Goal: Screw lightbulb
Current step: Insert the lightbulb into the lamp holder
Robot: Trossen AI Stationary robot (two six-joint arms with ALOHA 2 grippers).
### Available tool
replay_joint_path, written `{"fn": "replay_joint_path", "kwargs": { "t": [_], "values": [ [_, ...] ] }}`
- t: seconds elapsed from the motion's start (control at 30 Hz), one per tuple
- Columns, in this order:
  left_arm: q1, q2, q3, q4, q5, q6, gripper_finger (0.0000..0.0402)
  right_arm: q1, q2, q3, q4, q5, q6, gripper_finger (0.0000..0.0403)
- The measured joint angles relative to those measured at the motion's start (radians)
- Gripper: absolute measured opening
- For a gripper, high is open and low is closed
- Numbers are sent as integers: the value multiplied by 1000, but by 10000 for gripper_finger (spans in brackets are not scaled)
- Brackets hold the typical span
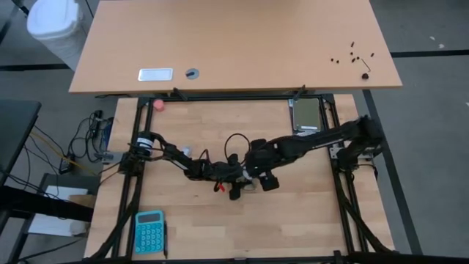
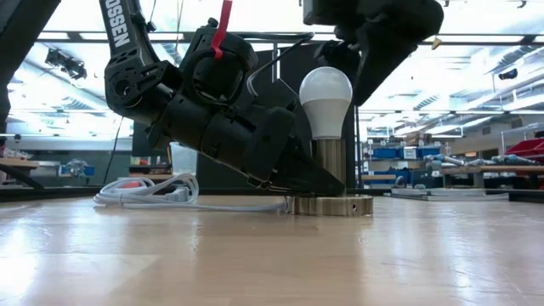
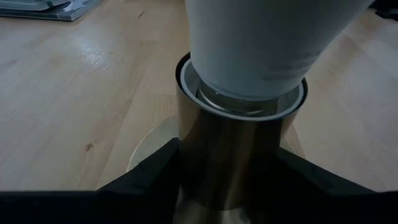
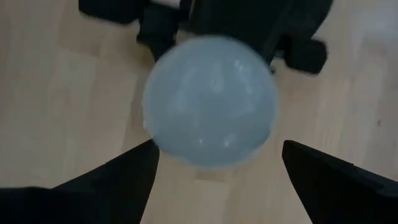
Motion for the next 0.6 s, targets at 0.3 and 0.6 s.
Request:
{"fn": "replay_joint_path", "kwargs": {
  "t": [0.3,0.6],
  "values": [
    [0,0,0,-1,-1,-2,213,17,72,125,-65,2,-96,352],
    [0,0,0,-3,2,-17,213,20,144,156,-87,-11,-98,352]
  ]
}}
